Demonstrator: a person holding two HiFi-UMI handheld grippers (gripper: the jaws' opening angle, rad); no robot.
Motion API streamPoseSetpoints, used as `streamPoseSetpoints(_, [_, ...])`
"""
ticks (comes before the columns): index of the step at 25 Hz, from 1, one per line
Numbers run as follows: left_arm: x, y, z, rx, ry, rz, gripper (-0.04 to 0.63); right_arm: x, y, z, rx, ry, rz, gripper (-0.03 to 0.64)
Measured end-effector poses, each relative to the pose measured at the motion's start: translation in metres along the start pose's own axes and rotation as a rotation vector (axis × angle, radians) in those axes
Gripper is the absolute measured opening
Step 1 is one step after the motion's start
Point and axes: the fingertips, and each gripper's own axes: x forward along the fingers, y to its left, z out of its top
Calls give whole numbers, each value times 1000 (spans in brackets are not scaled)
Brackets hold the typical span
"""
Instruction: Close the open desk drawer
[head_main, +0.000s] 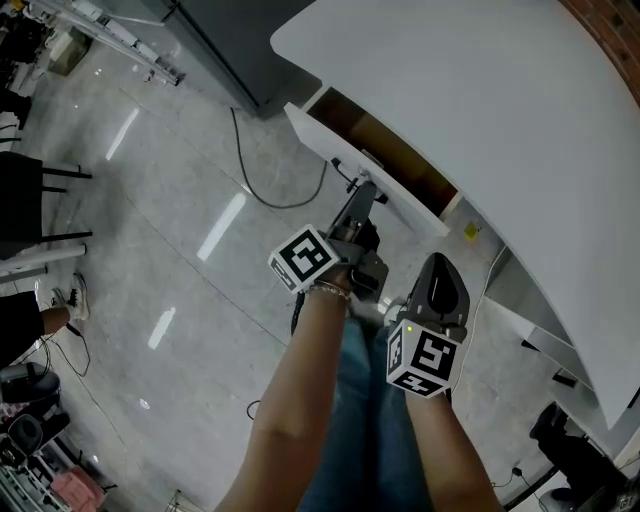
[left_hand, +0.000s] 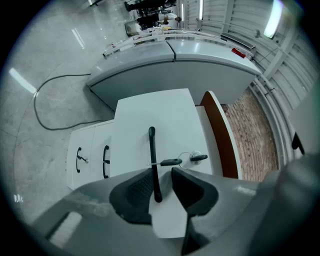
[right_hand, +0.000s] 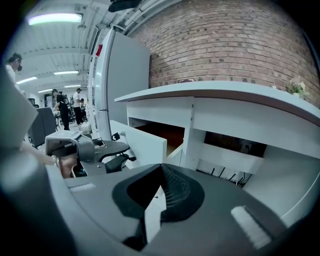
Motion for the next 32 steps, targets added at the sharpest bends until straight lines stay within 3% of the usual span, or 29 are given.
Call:
streamPoseSetpoints(12, [29, -2, -4, 22, 44, 31, 106, 11, -18, 7, 33, -10, -76, -3])
streamPoseSetpoints(32, [87, -12, -5, 85, 111, 71, 112, 35, -22, 25, 29, -11, -98, -3])
